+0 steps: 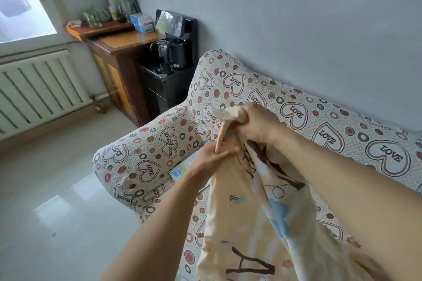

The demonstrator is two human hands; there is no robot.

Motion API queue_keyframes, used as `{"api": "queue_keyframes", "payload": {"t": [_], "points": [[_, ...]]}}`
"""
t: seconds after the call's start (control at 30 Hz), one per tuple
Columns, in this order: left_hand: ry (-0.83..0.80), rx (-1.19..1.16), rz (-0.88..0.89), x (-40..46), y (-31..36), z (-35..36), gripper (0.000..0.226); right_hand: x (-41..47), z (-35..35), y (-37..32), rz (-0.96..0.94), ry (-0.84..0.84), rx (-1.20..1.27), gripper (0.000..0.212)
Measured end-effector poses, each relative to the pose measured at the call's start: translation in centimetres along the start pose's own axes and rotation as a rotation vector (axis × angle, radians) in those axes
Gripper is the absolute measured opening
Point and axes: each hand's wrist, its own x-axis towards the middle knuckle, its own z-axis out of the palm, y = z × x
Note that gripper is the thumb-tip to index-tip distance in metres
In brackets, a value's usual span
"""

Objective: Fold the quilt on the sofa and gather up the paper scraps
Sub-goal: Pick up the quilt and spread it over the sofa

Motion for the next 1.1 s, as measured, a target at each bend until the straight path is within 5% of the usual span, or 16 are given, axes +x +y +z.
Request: {"api": "queue_keyframes", "payload": {"t": [0.13, 0.37, 0.73, 0.97, 1.1], "points": [[-0.085, 0.140, -0.259, -1.1, -4.9, -2.3, 0.047, 2.9, 0.4, -1.4, 0.047, 0.186, 0.151, 0.025], [0.185, 0.072, -0.270, 1.6, -3.9, -10.2, 0.031, 9.3, 2.8, -0.9, 0.189, 0.342, 0.182, 0.023], [0.362, 0.282, -0.276, 9.0, -2.0, -26.6, 0.032, 18.4, 9.9, -1.6, 0.332, 0.154, 0.042, 0.056], [0.262, 0.346, -0.321, 11.3, -1.4, -31.9, 0.012, 23.7, 12.5, -2.7, 0.331, 0.098, 0.029, 0.030], [0.431, 0.352, -0.334, 11.0, -3.2, -34.0, 0.012, 26.5, 14.3, -3.2, 0.265, 0.077, 0.034, 0.031]]}}
